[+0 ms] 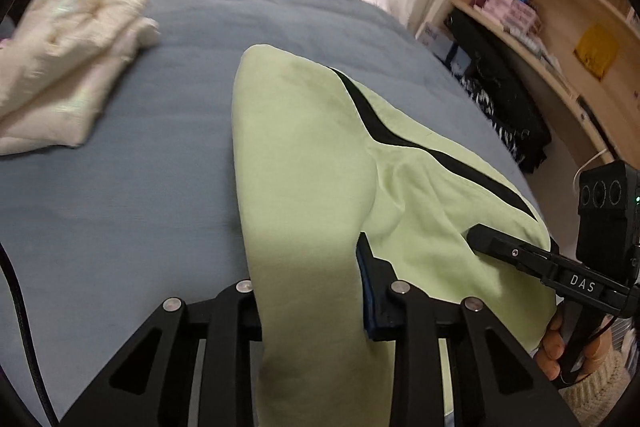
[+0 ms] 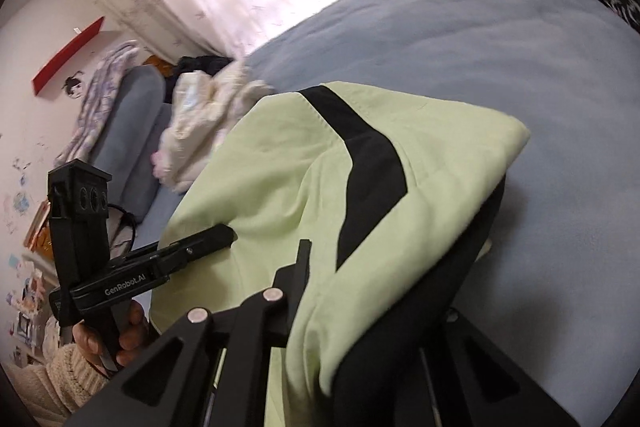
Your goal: Fold large clothes
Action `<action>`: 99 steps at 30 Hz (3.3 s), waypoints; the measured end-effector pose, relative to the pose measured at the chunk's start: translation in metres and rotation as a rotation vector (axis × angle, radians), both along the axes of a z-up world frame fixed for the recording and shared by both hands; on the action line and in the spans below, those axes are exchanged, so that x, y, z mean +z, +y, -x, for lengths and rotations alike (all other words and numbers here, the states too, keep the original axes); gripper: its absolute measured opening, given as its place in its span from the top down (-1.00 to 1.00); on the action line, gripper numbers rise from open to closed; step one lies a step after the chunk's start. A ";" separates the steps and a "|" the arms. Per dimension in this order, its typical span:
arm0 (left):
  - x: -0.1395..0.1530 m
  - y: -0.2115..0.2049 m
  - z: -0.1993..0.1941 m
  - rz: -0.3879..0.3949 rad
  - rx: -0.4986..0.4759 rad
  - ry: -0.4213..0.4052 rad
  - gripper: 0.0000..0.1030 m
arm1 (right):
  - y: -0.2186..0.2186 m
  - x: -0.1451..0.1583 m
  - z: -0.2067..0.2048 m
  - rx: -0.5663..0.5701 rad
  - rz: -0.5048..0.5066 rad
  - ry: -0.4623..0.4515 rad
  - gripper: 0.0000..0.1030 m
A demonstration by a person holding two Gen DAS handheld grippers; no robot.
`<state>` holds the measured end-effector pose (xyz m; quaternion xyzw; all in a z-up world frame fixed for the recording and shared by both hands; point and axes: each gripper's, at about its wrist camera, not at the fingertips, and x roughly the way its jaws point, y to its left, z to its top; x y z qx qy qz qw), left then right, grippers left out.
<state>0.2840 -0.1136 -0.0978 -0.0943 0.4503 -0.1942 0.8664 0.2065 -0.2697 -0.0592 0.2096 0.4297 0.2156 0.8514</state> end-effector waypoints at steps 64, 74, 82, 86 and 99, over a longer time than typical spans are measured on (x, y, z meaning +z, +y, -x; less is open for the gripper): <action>0.133 0.425 -0.233 -0.191 0.337 -0.113 -0.64 | 0.284 0.046 -0.249 -0.010 -0.136 -0.005 -0.02; 0.245 0.333 -0.074 -0.093 0.271 -0.168 -0.65 | 0.243 0.163 -0.074 0.106 -0.029 -0.081 -0.02; 0.277 0.256 0.048 -0.140 0.164 -0.204 -0.65 | 0.213 0.182 0.039 0.155 0.046 -0.077 -0.02; 0.277 0.228 0.101 -0.124 0.127 -0.213 -0.65 | 0.199 0.176 0.084 0.169 0.104 -0.077 -0.02; 0.252 0.178 0.180 -0.174 0.097 -0.176 -0.66 | 0.132 0.178 0.175 0.029 0.253 -0.166 -0.13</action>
